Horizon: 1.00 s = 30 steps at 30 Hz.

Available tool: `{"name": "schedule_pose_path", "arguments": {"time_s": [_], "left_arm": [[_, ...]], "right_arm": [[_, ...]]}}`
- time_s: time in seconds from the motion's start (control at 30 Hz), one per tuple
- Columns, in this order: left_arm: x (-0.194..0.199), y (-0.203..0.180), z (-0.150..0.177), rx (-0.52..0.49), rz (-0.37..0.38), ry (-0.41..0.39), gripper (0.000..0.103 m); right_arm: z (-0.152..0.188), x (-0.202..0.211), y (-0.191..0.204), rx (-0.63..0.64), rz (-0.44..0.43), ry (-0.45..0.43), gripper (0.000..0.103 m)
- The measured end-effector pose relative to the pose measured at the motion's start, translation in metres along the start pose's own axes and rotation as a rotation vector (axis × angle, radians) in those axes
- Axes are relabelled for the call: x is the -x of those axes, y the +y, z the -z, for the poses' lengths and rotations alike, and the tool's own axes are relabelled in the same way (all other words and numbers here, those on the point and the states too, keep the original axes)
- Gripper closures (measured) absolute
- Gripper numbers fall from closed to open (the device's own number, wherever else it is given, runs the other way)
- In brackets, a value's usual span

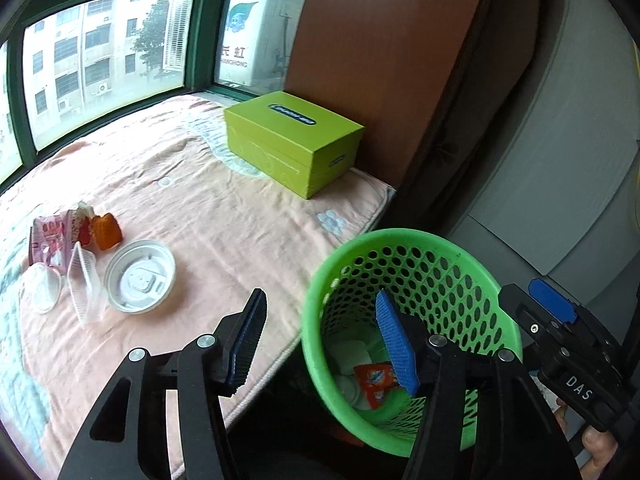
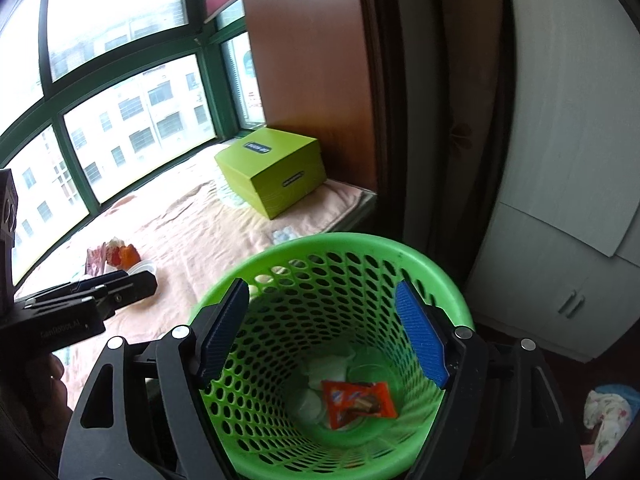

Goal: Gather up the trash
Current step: 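Reach the left tool to the clear rectangular box and close on it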

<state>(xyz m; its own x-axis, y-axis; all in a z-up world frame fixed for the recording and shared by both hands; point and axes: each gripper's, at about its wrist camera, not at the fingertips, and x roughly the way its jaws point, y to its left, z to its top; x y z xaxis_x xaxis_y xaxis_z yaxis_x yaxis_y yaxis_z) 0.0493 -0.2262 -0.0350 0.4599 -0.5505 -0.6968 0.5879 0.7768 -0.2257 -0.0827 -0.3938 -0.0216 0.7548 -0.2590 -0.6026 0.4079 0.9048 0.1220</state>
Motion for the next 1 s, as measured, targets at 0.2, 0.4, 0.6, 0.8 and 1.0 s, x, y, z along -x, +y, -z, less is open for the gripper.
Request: {"name": "schedule_pose_path", "arguments": {"time_s": [0.2,0.4,0.6,0.8,1.0], "left_arm": [[0.007,0.054,-0.003,0.108,-0.088,-0.012,0.048],[0.012,0.117,-0.004,0.225,-0.192,-0.024,0.045],[0.014,0.175,-0.004,0.324,-0.254,-0.025,0.041],[0.003,0.213,-0.007,0.411,-0.245,-0.002,0.035],[-0.017,0.235,-0.008,0.491,-0.223,0.021,0.030]], "right_arm": [[-0.006,-0.010,0.030,0.051,-0.059,0.003,0.026],[-0.010,-0.023,0.063,0.103,-0.115,0.014,0.025],[-0.010,-0.038,0.093,0.149,-0.164,0.035,0.025],[-0.010,-0.053,0.121,0.187,-0.202,0.055,0.025],[-0.011,-0.065,0.137,0.203,-0.224,0.073,0.025]]}}
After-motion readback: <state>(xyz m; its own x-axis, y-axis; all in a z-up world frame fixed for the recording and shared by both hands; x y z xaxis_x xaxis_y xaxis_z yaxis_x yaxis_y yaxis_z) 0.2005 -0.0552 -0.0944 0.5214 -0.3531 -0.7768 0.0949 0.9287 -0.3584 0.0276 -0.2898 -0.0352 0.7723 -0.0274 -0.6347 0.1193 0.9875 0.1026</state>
